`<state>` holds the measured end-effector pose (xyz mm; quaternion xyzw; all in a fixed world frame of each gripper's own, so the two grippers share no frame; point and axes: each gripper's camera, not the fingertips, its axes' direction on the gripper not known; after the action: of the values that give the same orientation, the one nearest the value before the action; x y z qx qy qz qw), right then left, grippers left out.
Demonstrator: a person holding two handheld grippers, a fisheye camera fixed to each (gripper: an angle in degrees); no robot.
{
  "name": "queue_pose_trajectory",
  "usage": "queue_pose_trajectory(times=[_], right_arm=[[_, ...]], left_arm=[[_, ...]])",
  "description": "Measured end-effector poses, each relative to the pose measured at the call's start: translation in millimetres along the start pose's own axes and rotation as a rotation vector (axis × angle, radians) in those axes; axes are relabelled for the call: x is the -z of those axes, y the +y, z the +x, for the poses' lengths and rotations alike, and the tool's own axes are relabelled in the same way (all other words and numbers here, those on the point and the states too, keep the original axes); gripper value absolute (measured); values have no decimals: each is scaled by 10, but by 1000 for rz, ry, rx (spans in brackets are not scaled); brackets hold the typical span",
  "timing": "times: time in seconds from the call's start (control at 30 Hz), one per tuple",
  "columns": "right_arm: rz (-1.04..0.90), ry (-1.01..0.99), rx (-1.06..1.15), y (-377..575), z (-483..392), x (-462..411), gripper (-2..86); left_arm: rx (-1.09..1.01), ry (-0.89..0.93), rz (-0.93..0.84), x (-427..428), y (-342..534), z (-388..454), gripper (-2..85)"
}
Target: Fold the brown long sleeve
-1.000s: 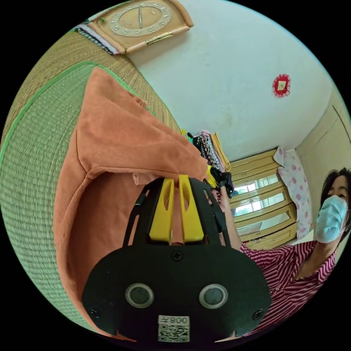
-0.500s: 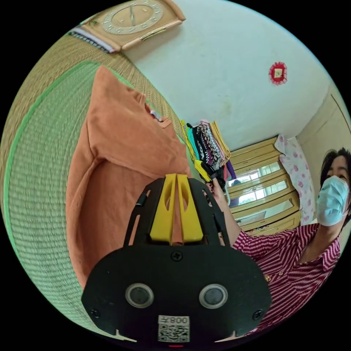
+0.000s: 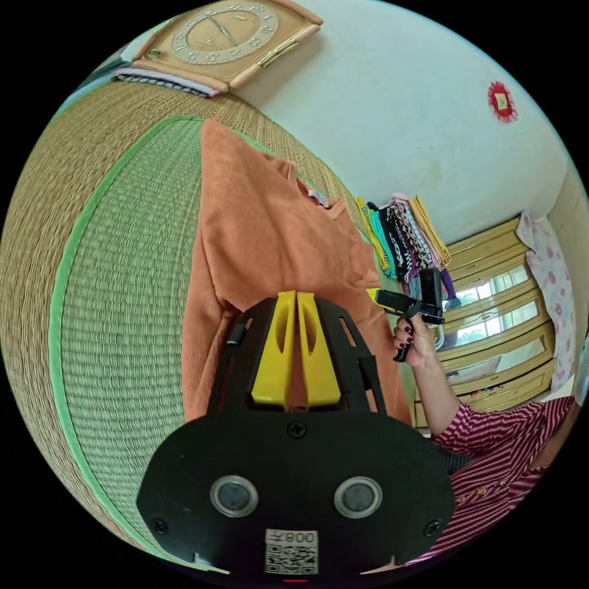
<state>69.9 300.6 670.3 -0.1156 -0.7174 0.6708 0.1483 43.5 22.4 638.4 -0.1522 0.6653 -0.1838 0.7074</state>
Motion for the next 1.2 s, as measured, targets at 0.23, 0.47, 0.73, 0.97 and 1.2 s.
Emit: queue_pose_trajectory(times=[0.23, 0.47, 0.73, 0.97, 1.2], right_arm=[[89, 87, -19, -287, 105, 147, 1], [77, -13, -111, -200, 565, -91, 1], [56, -26, -93, 58, 495, -256, 1], [102, 10, -101, 193, 398, -110, 0], [87, -29, -137, 250, 589, -234, 0]], left_arm=[[-4, -140, 71, 122, -238, -79, 1], [15, -86, 65, 171, -155, -138, 1], [65, -82, 44, 149, -3, -171, 1], [56, -167, -9, 250, 91, -83, 1], [14, -200, 121, 508, -256, 92, 2]])
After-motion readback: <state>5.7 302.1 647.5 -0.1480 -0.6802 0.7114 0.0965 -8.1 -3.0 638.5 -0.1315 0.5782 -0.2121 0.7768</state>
